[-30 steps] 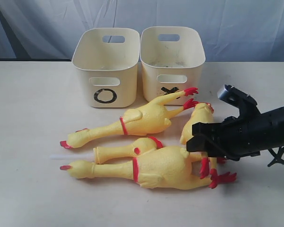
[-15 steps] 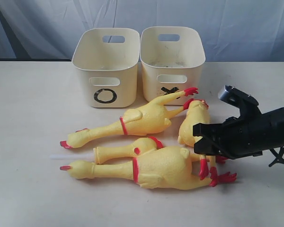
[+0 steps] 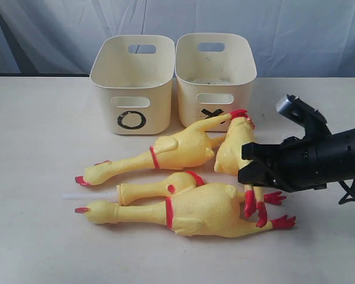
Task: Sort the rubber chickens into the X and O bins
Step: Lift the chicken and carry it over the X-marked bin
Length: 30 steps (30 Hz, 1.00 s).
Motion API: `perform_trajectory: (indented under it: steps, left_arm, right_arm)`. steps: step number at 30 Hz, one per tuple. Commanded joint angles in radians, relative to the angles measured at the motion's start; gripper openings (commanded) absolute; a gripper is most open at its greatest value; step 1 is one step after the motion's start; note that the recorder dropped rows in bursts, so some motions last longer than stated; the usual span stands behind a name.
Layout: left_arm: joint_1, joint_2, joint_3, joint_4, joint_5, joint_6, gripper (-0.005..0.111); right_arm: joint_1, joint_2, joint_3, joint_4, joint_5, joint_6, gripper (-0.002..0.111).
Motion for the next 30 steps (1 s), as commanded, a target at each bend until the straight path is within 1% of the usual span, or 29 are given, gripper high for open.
perform_trajectory:
  steps: [1,4,7,13,17,19,23,25,30]
  left_arm:
    - [0.006,-0.005,0.004,-0.003,0.001,-0.003,0.0]
    - [0.006,-0.005,0.004,-0.003,0.001,-0.003,0.0]
    - [0.006,-0.005,0.004,-0.003,0.001,-0.003,0.0]
    - [0.006,-0.005,0.004,-0.001,0.001,-0.003,0.0]
    - [0.006,-0.005,0.004,-0.001,0.001,-0.003,0.0]
    - [0.006,-0.005,0.004,-0.001,0.001,-0.003,0.0]
    - [0.006,-0.005,0.004,-0.001,0.001,-0.003,0.0]
    - [0.006,-0.005,0.004,-0.001,0.001,-0.003,0.0]
    - [0.006,-0.005,0.004,-0.001,0.001,-0.003,0.0]
  right_arm:
    - [-0.003,-0.107,-0.004,-0.09,0.056,0.088,-0.001]
    - [-0.003,-0.197,-0.004,-0.106,0.115,0.122,-0.001]
    - [-0.003,-0.293,-0.004,-0.106,0.113,0.124,-0.001]
    - [-0.003,-0.448,-0.004,-0.106,-0.022,0.124,-0.001]
    - [-0.003,-0.471,-0.034,-0.134,-0.051,0.124,-0.001]
    - [-0.003,-0.458,-0.066,-0.139,-0.054,0.124,-0.001]
    - [-0.003,-0.386,-0.184,-0.139,-0.078,0.124,-0.001]
    - [-0.003,-0.319,-0.256,-0.139,-0.095,0.128,-0.001]
    - [-0.003,-0.071,-0.461,-0.139,-0.147,0.128,-0.001]
